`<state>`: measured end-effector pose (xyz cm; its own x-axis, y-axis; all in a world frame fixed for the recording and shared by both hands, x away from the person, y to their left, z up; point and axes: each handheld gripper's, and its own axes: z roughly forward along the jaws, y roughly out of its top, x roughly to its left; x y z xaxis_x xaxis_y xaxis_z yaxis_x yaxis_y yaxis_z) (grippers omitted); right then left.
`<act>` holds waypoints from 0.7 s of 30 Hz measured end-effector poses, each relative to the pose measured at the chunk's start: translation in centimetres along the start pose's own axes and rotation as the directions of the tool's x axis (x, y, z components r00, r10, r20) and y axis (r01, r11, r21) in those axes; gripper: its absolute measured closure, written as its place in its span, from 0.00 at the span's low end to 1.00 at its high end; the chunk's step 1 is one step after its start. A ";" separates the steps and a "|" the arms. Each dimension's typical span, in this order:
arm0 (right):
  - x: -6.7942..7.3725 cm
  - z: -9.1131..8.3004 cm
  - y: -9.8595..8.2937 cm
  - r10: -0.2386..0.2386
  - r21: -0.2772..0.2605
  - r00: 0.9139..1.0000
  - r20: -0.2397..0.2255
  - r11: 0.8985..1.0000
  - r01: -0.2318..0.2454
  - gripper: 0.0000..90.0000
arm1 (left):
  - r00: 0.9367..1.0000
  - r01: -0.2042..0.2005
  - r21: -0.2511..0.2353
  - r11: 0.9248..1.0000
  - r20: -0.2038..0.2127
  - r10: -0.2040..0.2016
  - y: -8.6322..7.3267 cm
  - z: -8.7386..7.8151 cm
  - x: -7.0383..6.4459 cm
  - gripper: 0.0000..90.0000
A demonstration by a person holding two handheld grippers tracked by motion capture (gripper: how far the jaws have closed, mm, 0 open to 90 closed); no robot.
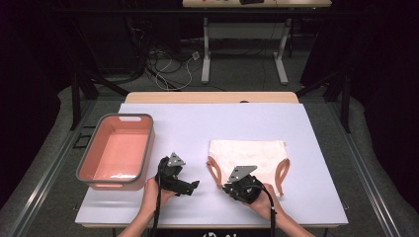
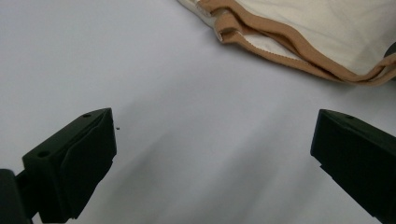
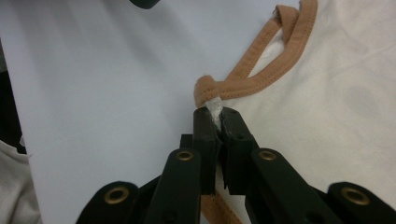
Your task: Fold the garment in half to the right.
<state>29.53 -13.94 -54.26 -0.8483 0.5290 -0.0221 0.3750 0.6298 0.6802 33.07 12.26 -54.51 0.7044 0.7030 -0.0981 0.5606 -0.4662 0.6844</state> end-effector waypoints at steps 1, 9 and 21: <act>0.0 -0.1 0.0 0.001 -0.003 1.000 0.000 1.000 -0.001 0.96 | 1.000 -0.009 -0.003 1.000 -0.003 0.009 0.1 0.0 -0.1 0.00; 0.0 -0.6 -0.1 0.004 -0.020 1.000 -0.001 1.000 -0.004 0.96 | 1.000 -0.012 0.010 1.000 -0.019 0.013 0.9 0.7 0.3 0.00; -0.1 -0.6 -0.1 0.002 -0.020 1.000 -0.006 1.000 -0.002 0.96 | 0.999 -0.026 -0.018 0.999 -0.048 0.025 3.5 2.2 0.8 0.00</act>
<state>29.39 -14.38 -53.90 -0.8496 0.5271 -0.0163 0.3694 0.6169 0.6950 36.60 10.01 -53.77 0.6967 0.7159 -0.0463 0.5339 -0.4743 0.7000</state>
